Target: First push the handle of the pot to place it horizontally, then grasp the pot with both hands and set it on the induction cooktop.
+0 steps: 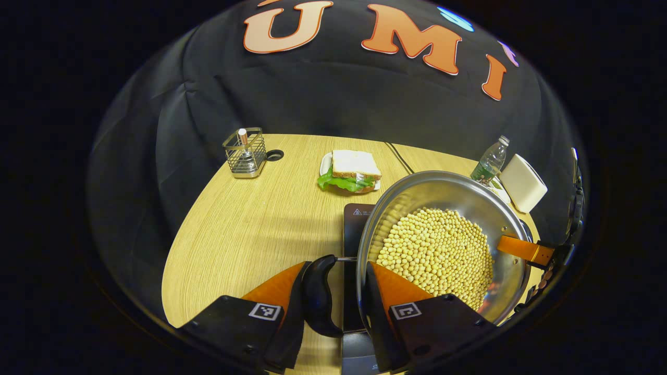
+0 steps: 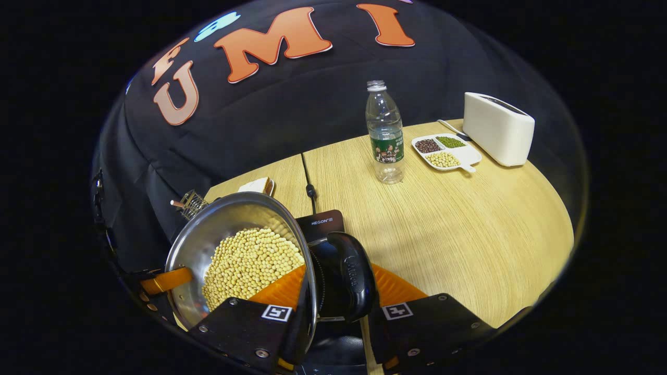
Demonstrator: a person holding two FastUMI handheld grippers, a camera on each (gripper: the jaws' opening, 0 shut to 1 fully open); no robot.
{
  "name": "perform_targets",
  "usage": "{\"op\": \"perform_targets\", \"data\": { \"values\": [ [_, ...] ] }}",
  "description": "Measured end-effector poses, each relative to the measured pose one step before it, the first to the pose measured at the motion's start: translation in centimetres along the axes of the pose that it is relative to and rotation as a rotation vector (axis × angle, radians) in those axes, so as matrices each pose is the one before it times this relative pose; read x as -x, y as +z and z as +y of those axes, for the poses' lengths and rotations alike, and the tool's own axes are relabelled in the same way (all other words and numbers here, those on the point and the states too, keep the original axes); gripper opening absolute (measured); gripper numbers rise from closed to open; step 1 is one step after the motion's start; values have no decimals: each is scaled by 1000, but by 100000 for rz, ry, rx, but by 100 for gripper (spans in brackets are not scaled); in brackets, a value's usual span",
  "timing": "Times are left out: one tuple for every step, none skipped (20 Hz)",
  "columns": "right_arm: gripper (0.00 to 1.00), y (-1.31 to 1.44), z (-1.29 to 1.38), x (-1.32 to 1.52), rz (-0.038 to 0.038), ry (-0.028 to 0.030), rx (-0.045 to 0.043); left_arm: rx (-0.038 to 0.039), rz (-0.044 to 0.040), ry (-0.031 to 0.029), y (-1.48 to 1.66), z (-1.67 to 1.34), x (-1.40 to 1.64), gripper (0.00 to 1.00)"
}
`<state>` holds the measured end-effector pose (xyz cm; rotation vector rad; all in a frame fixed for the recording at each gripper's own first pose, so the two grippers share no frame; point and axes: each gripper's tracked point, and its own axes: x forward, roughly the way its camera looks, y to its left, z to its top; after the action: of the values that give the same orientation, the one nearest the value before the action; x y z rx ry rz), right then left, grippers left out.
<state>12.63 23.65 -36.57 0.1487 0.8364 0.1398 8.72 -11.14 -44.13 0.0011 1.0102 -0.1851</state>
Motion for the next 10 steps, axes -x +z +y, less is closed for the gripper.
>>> {"op": "perform_targets", "data": {
  "values": [
    [48, -127, 21, -192, 265, -265, -152, 49, 575, -403, 107, -63, -392, 60],
    [48, -146, -51, -95, 618, -256, -452, -253, 796, -467, 13, 663, -731, 62],
    [48, -184, -76, -83, 417, -44, -1317, -146, 262, -340, 437, 227, -546, 60],
    [48, -181, -12, -108, 599, 186, -693, -400, -42, -298, 581, 210, -656, 60],
    [44, -64, -36, -19, 34, -7, -775, -521, -236, -195, 132, -135, 696, 60],
    [49, -26, 16, -162, 148, -311, -620, -653, -83, -148, 255, -165, 157, 60],
    [50, 13, -134, 22, 403, -270, -199, -580, -87, -60, -18, -331, -28, 61],
    [47, -162, -91, -49, 254, -467, 227, -100, 2, -157, -67, -210, -46, 61],
    [53, -115, -62, 92, 285, -46, 458, -256, 552, -192, -3, 1, -241, 61],
    [57, 371, 173, 182, -1002, 421, -172, 290, 1488, 194, -34, 117, -63, 62]
  ]
}}
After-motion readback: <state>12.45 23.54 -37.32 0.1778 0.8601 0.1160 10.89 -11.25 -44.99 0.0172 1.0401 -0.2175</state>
